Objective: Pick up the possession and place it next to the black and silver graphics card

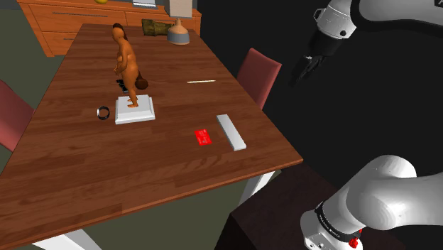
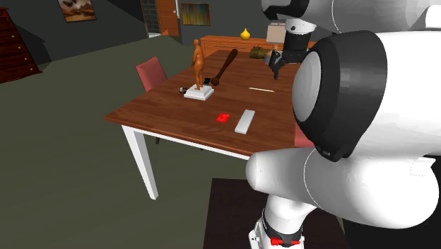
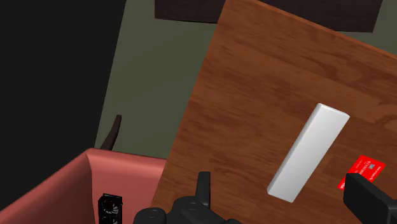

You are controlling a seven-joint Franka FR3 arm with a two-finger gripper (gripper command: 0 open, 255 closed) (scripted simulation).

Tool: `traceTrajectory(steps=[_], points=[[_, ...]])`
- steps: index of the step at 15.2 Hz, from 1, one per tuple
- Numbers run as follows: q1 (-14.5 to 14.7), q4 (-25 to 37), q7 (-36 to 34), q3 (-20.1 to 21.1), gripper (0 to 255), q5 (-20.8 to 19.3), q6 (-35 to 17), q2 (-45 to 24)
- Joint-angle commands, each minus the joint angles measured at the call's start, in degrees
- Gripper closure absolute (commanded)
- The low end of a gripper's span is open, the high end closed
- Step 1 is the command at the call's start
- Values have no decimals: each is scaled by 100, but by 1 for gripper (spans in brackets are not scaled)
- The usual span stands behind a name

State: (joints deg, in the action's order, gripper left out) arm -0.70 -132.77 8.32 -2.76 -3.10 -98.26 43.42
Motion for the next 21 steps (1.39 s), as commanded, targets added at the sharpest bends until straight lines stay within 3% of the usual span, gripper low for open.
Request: traceTrajectory(steps=[1, 8, 14, 18, 21], points=[[0, 0, 0, 0, 0, 0, 0, 0], [87, -1237, -1163, 781, 0, 307, -1597, 187], [96, -1855, -2267, 1613, 0, 461, -3099, -238], [-80, -1998, -3130, 2299, 0, 377, -4121, -825], [-419, -1954, -3909, 2937, 0, 110, -4846, -1381]])
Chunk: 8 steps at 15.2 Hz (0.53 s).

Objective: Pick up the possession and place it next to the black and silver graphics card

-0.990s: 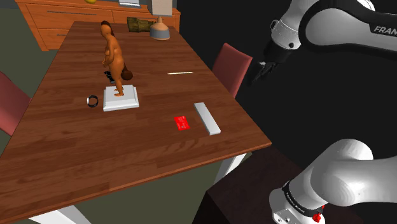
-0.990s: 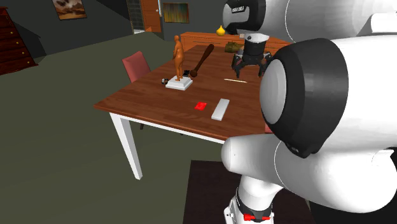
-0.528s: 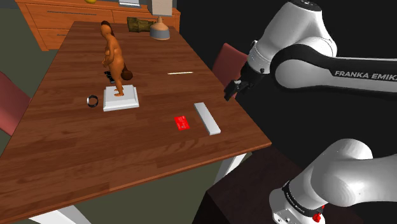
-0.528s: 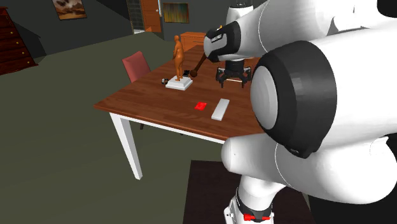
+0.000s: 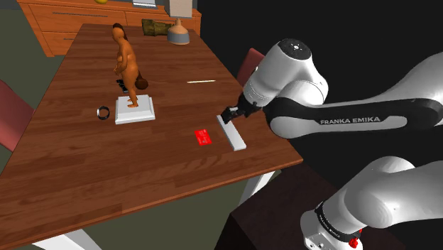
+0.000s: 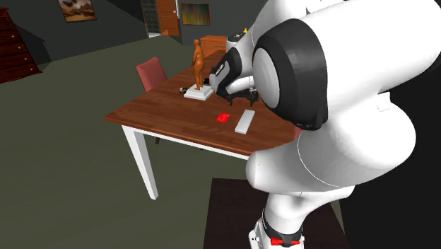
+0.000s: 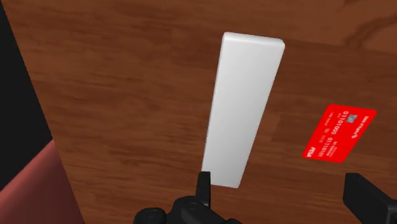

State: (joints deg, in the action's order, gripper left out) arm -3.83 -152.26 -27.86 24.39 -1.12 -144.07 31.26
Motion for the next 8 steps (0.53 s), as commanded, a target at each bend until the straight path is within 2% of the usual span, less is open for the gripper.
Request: traceTrajectory(steps=[1, 3, 5, 7, 8], points=[[-274, 41, -592, 469, 0, -238, -489, -365], [-729, 176, -1272, 1043, 0, -655, -896, -774], [-1378, 379, -2094, 1759, 0, -1274, -1227, -1189], [-2272, 662, -3114, 2673, 0, -2169, -1442, -1621], [-2837, 843, -3718, 3235, 0, -2751, -1482, -1860]])
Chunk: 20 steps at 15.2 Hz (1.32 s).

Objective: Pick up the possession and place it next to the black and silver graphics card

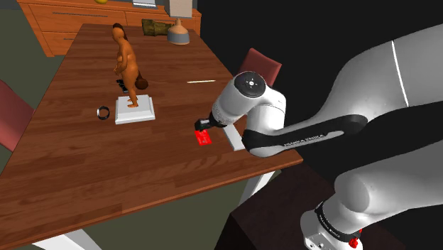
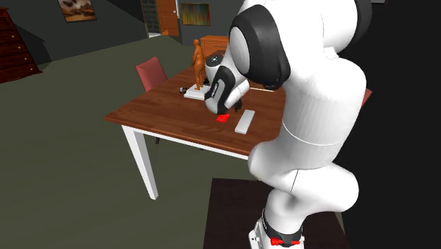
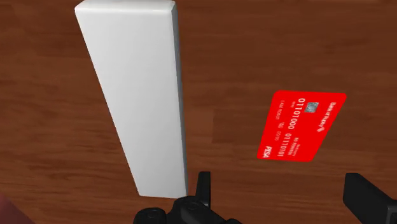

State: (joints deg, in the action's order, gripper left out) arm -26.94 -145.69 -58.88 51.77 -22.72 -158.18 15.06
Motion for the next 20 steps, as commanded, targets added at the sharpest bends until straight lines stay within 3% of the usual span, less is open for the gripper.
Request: traceTrajectory(steps=[1, 2, 4, 6, 8, 10, 18, 19, 20], points=[[-1183, 400, -1311, 1155, 0, -1308, -33, -529], [-1914, 657, -2129, 1904, 0, -2235, 153, -948], [-2292, 834, -2788, 2260, 0, -3228, 455, -1549], [-2126, 1001, -3307, 2115, 0, -4084, 831, -2176], [-1777, 1121, -3578, 1761, 0, -4560, 1022, -2549], [-1576, 1208, -3739, 1549, 0, -4859, 1137, -2795], [-1575, 1207, -3739, 1549, 0, -4857, 1136, -2793], [-1575, 1207, -3739, 1549, 255, -4857, 1136, -2793], [-1575, 1207, -3739, 1549, 255, -4857, 1136, -2793]])
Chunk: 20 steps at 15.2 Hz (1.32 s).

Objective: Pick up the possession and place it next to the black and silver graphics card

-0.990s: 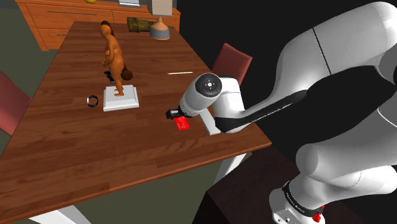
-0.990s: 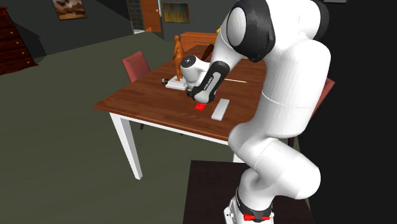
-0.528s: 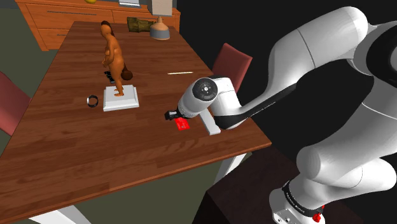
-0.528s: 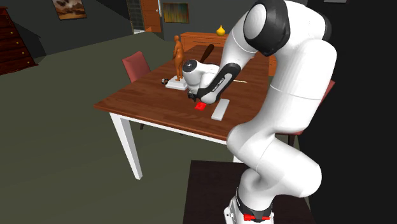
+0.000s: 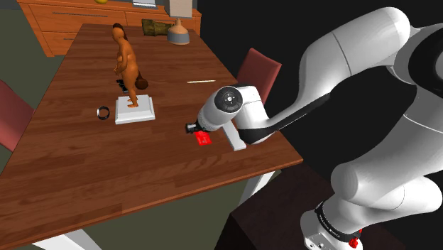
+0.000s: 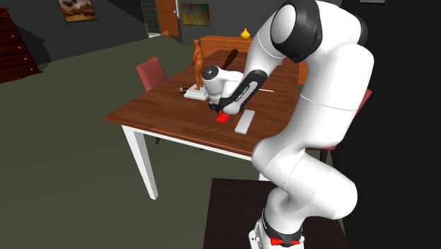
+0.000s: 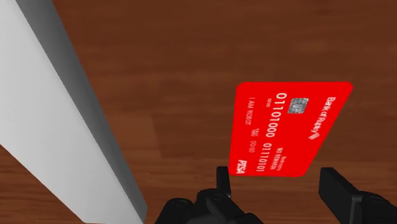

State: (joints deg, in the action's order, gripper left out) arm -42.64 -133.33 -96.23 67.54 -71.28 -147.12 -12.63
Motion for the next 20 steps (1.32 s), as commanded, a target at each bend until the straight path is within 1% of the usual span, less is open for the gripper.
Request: traceTrajectory(steps=[1, 5, 7, 8, 10, 12, 14, 15, 16, 17, 18, 20], points=[[-15, -34, 2, -24, 255, 5, 22, -15], [-45, -61, 11, 6, 255, 44, -4, 32], [14, -21, -12, -20, 255, 8, 52, -29], [-6, -29, -5, -26, 255, -3, 31, -25], [-221, -56, 260, 177, 255, 360, -68, 207], [-467, -87, 564, 407, 255, 781, -188, 475], [-755, -129, 942, 668, 255, 1312, -351, 809], [-907, -159, 1189, 801, 255, 1663, -466, 1028], [-1035, -200, 1509, 905, 255, 2119, -613, 1305], [-1033, -248, 1886, 885, 255, 2648, -759, 1603], [-911, -282, 2225, 758, 255, 3107, -846, 1835], [-431, -292, 2635, 290, 255, 3619, -841, 2052]])
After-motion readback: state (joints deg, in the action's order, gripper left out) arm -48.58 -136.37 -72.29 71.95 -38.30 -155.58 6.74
